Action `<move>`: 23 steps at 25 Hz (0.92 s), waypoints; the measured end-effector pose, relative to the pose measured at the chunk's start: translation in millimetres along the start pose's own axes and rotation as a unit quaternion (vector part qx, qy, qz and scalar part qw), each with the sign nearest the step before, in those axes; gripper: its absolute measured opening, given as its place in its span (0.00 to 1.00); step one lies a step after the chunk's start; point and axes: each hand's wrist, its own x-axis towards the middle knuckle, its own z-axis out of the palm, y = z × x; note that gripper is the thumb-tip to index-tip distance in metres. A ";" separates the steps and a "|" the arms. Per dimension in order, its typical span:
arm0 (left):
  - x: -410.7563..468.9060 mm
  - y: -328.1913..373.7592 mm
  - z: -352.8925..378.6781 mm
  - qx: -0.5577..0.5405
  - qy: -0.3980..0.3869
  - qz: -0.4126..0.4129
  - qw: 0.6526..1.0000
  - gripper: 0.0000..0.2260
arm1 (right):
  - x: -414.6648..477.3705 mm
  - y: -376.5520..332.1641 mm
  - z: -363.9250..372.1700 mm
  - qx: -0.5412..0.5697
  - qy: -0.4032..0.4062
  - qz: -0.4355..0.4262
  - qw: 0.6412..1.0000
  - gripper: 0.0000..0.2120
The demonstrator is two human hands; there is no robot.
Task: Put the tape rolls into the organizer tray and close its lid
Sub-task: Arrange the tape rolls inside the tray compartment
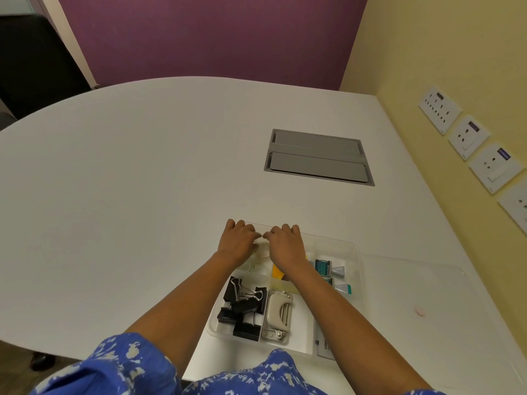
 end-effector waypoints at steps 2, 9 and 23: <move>-5.7 -0.5 -0.2 -0.031 0.028 -0.025 0.999 0.16 | -0.8 5.2 -3.1 0.038 0.027 0.027 0.999 0.20; -31.6 -6.5 -10.9 -0.105 0.113 -0.076 0.985 0.13 | -17.1 16.7 -10.3 0.056 0.056 0.088 0.993 0.18; -82.5 27.0 -30.3 -0.133 0.094 -0.005 0.987 0.13 | -105.7 24.8 -14.1 0.086 0.089 0.217 0.968 0.16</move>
